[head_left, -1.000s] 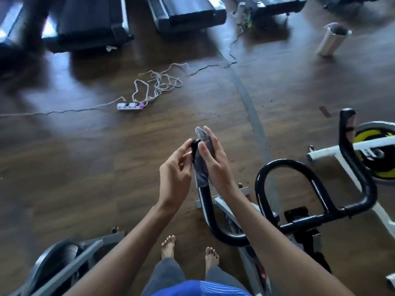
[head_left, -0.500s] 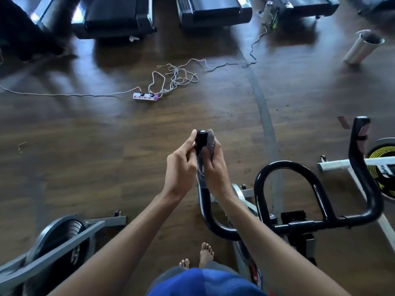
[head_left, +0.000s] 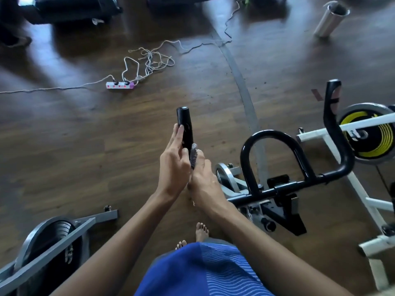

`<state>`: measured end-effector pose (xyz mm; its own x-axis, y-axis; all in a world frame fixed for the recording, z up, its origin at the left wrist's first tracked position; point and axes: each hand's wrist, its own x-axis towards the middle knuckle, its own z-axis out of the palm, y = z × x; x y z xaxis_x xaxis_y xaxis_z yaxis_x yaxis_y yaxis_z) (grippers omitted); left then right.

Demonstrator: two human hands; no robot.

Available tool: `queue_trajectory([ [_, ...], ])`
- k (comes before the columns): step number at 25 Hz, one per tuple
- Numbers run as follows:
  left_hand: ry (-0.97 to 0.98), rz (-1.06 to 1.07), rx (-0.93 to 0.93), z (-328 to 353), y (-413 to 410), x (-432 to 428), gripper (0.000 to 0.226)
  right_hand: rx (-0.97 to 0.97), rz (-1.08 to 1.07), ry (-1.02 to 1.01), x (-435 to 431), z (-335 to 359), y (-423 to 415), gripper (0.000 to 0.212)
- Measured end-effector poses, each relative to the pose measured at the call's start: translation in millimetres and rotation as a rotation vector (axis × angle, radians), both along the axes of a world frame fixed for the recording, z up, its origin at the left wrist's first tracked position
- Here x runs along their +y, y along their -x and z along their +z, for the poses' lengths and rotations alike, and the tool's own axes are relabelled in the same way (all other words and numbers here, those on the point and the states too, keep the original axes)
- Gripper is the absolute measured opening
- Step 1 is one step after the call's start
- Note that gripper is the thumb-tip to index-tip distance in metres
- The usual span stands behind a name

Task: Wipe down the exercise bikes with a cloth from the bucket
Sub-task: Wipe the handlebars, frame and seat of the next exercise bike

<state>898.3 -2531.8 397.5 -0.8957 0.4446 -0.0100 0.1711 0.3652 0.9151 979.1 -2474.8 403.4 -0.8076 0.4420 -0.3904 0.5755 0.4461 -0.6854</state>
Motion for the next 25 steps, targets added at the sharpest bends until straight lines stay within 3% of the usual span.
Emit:
queue_trajectory([
  [3,0.035,-0.011,0.021,-6,-12,-7,0.06,-0.104,0.038,-0.028,1,-4,-19,0.062],
  [6,0.058,-0.039,0.032,-13,-16,-10,0.062,-0.06,0.157,-0.059,2,-2,-45,0.049],
  [11,0.089,-0.083,0.071,-14,-17,-12,0.062,-0.124,0.366,-0.373,40,1,-83,0.043],
  [20,0.081,-0.155,0.143,-14,-10,-22,0.06,-0.161,0.356,-0.322,49,6,-92,0.04],
  [22,0.027,-0.17,0.136,-16,3,-30,0.056,-0.095,0.201,-0.203,47,6,-85,0.037],
  [25,-0.059,-0.215,0.099,-11,42,-38,0.05,0.087,-0.22,0.033,43,13,-54,0.035],
])
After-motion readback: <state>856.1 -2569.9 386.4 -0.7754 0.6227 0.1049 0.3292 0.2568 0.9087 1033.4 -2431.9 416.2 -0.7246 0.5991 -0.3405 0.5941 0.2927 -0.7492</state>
